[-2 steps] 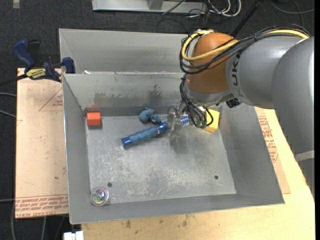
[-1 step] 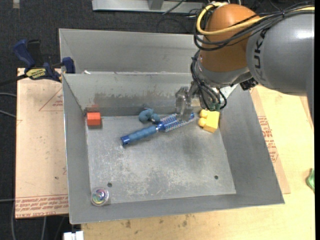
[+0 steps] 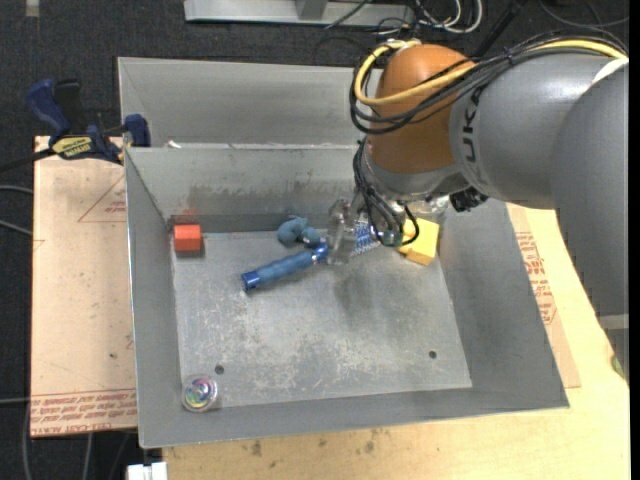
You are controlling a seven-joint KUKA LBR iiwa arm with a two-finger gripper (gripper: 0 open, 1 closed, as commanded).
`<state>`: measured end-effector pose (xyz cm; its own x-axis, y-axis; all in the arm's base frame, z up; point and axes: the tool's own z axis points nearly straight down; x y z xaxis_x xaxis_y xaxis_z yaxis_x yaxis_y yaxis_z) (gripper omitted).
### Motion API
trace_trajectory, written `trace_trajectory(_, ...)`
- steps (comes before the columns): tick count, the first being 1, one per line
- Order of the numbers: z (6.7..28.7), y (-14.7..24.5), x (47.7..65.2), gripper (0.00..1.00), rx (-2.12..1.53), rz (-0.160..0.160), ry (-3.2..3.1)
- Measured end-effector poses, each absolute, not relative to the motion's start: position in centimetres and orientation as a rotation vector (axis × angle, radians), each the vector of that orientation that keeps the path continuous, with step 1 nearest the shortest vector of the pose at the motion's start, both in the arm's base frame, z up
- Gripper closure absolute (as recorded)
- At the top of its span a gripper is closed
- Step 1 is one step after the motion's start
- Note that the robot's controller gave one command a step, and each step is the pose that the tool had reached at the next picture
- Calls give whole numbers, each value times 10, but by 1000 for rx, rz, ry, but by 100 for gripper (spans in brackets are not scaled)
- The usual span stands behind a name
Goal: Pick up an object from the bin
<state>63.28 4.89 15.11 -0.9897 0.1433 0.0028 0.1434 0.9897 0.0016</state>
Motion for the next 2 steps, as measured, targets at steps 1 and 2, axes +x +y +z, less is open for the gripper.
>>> trace_trajectory(1, 227, 35, 641, 100, -204, -2, -3147)
trace_trajectory(2, 222, 36, 639, 0, -201, -1, -3139)
